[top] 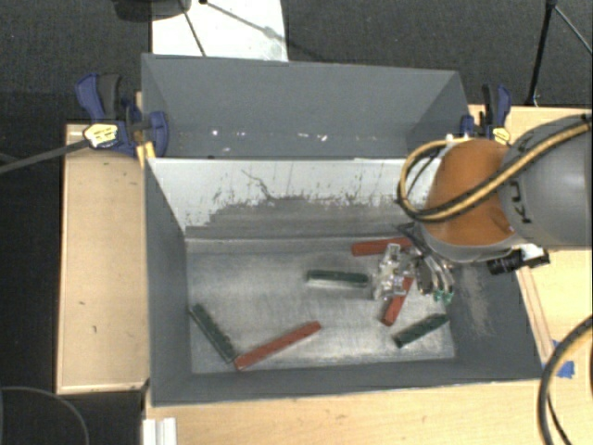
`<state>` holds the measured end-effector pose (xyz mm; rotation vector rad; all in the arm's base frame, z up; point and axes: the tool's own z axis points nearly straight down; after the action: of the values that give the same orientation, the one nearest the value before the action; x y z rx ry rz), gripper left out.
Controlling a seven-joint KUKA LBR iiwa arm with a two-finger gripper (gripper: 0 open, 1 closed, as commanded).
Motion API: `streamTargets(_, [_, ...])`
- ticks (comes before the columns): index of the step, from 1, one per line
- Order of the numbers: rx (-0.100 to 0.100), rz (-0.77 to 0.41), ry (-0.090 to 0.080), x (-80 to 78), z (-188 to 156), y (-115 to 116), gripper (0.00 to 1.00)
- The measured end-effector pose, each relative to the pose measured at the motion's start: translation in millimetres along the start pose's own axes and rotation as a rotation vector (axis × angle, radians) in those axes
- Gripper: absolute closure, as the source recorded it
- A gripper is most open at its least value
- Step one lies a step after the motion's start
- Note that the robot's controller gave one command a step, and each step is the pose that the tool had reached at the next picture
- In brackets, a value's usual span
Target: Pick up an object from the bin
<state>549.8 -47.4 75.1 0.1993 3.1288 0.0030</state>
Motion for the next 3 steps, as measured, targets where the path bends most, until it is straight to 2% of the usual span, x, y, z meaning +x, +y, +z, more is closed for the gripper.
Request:
streamTargets(1, [0.001, -0.001, 0.004, 1.3, 2, -1, 0.00])
streamTargets(2, [0.001, -0.001, 0.004, 1.1, 2, -1, 0.00])
streamTargets(3, [0.001, -0.114, -0.013, -23.3, 0, 50, 1.00])
